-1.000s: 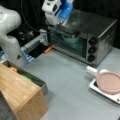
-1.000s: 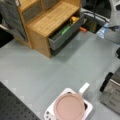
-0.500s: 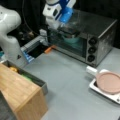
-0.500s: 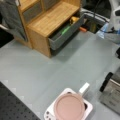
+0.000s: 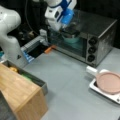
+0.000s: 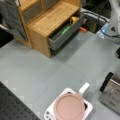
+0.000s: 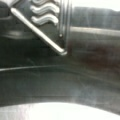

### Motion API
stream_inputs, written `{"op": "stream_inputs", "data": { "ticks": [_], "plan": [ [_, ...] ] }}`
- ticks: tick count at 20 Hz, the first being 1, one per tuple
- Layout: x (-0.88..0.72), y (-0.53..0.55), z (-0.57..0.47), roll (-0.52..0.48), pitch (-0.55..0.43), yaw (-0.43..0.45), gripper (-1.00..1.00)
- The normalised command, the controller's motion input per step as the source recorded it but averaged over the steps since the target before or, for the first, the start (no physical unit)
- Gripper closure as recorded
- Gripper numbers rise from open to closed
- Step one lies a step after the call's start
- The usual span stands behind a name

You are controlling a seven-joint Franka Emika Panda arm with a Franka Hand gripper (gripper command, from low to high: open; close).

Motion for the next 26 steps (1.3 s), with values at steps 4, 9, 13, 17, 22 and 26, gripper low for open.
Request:
{"op": "stream_inputs", "data": {
  "ticks": [4, 9, 13, 17, 22, 26],
  "plan": [
    [-0.24, -0.05, -0.35, 0.22, -0.205, -0.026, -1.0],
    [-0.23, -0.19, -0.34, 0.286, -0.223, 0.011, -1.0],
    [-0.23, -0.34, -0.41, 0.321, -0.197, -0.009, -1.0],
    [-0.23, -0.39, -0.44, 0.353, -0.172, -0.03, -1.0],
    [-0.24, -0.3, -0.4, 0.321, -0.151, -0.039, -1.0],
    [-0.23, -0.33, -0.45, 0.238, -0.153, -0.014, -1.0]
  ]
}}
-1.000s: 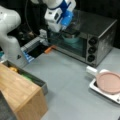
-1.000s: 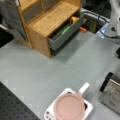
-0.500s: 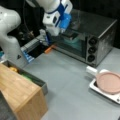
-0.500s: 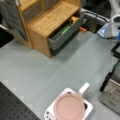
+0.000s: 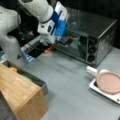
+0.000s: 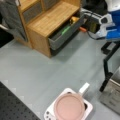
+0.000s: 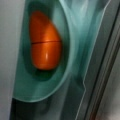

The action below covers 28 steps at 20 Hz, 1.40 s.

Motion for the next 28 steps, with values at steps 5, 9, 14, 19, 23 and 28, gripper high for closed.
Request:
{"op": "stream_inputs", "data": {
  "ticks": [5, 9, 14, 19, 23, 28],
  "plan": [
    [-0.19, -0.41, -0.53, 0.202, -0.156, 0.019, -1.0],
    [-0.07, -0.37, -0.39, 0.187, -0.147, 0.025, -1.0],
    [0.01, -0.3, -0.25, 0.135, -0.104, 0.037, -1.0],
    [0.02, -0.28, -0.17, 0.036, -0.074, 0.056, -1.0],
    [0.01, -0.24, -0.06, -0.028, -0.051, 0.103, -1.0],
    [-0.01, -0.25, 0.05, -0.123, 0.013, 0.134, -1.0]
  ]
}}
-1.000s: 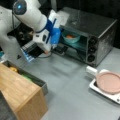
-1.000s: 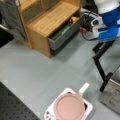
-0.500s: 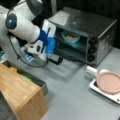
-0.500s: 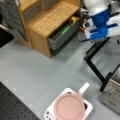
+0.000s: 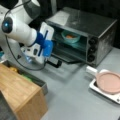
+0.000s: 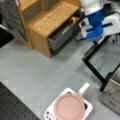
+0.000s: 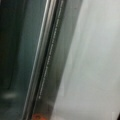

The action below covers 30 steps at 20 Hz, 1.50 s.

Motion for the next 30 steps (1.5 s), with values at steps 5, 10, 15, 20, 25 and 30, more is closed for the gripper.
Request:
{"op": "stream_inputs", "data": {
  "ticks": [5, 10, 15, 20, 25, 30],
  "plan": [
    [-0.01, -0.24, 0.18, -0.106, 0.077, 0.135, -1.0],
    [0.04, -0.15, 0.24, -0.037, 0.121, 0.106, -1.0],
    [0.11, -0.03, 0.18, 0.001, 0.132, 0.079, -1.0],
    [0.15, 0.12, 0.08, 0.005, 0.116, 0.07, -1.0],
    [0.18, 0.19, 0.03, 0.03, 0.072, 0.074, -1.0],
    [0.18, 0.18, -0.03, 0.086, 0.012, 0.109, -1.0]
  ]
}}
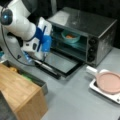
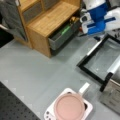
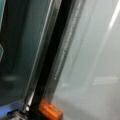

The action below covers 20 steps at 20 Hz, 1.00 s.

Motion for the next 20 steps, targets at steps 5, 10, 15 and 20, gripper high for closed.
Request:
{"op": "stream_inputs", "data": {
  "ticks": [5, 10, 15, 20],
  "plan": [
    [0.13, 0.1, -0.09, 0.209, -0.073, 0.31, -1.0],
    [0.09, -0.08, -0.1, 0.313, -0.114, 0.434, -1.0],
    [0.1, -0.07, -0.11, 0.305, -0.046, 0.331, -1.0],
    [0.14, 0.02, -0.12, 0.201, 0.01, 0.311, -1.0]
  ]
}}
